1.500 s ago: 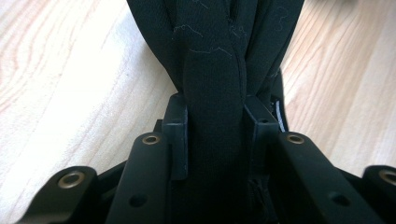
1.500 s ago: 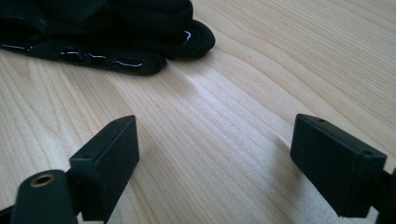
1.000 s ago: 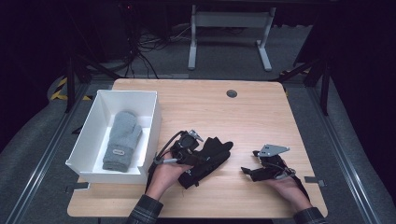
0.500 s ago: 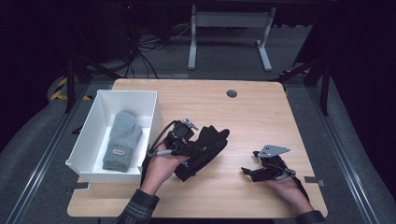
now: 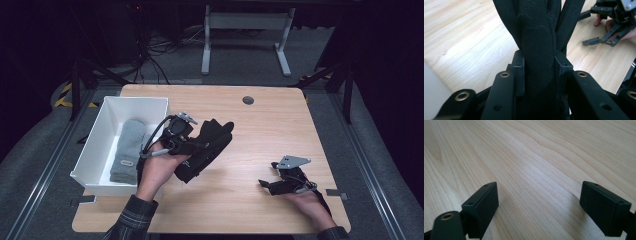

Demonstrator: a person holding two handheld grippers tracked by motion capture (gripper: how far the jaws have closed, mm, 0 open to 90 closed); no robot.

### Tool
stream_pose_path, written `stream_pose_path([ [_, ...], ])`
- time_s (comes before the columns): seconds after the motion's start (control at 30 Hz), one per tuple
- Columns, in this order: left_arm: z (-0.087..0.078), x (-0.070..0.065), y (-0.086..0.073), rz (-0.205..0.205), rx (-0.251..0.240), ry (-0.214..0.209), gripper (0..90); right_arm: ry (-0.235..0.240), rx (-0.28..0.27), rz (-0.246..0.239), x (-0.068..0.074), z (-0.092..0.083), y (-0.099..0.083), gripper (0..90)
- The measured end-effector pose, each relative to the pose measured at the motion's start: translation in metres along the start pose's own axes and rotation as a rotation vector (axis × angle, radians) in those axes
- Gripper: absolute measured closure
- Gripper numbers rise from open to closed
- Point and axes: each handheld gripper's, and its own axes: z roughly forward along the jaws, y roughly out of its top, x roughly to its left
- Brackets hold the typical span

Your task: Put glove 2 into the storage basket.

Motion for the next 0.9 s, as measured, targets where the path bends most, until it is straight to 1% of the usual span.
stream_pose_path([
  [0.13,-0.014,0.008,-0.001,-0.025,-0.016,0.021,68.5,0.0,0.0,-0.001,0.0,0.0,0.0,16.2],
  [0.2,-0.021,0.013,-0.001,-0.036,-0.026,0.02,68.5,0.0,0.001,0.0,0.0,0.0,0.0,16.2],
  [0.27,-0.026,0.016,-0.002,-0.045,-0.035,0.032,68.5,0.001,0.001,-0.001,0.0,0.0,0.0,16.2],
  [0.33,-0.029,0.018,-0.002,-0.052,-0.04,0.033,68.5,0.001,0.002,-0.004,0.0,-0.001,-0.001,16.2],
  [0.37,-0.034,0.021,-0.003,-0.063,-0.049,0.039,68.5,0.001,0.003,-0.004,0.0,-0.001,-0.001,16.2],
  [0.47,-0.043,0.027,-0.004,-0.079,-0.063,0.049,68.5,0.003,0.003,-0.004,0.0,-0.002,-0.001,16.2],
  [0.5,-0.043,0.027,-0.004,-0.079,-0.063,0.049,68.5,0.003,0.003,-0.004,0.0,-0.002,-0.001,16.2],
  [0.57,-0.051,0.034,-0.007,-0.103,-0.08,0.058,68.5,0.002,0.003,-0.004,0.0,-0.002,-0.001,16.2],
  [0.6,-0.051,0.034,-0.007,-0.103,-0.08,0.058,68.6,0.002,0.003,-0.004,0.0,-0.002,-0.001,16.2],
  [0.73,-0.063,0.042,-0.01,-0.125,-0.093,0.087,68.6,0.002,0.003,-0.004,0.001,-0.002,-0.002,16.2],
  [0.77,-0.069,0.046,-0.012,-0.135,-0.098,0.092,68.6,0.002,0.003,-0.004,0.001,-0.002,-0.002,16.2],
  [0.83,-0.072,0.048,-0.013,-0.142,-0.101,0.1,68.6,0.002,0.003,-0.004,0.001,-0.002,-0.002,16.2],
  [0.87,-0.078,0.052,-0.015,-0.151,-0.102,0.123,68.6,0.002,0.003,-0.004,0.001,-0.002,-0.002,16.2],
  [0.9,-0.081,0.055,-0.017,-0.157,-0.103,0.13,68.6,0.002,0.003,-0.004,0.001,-0.002,-0.002,16.2],
])
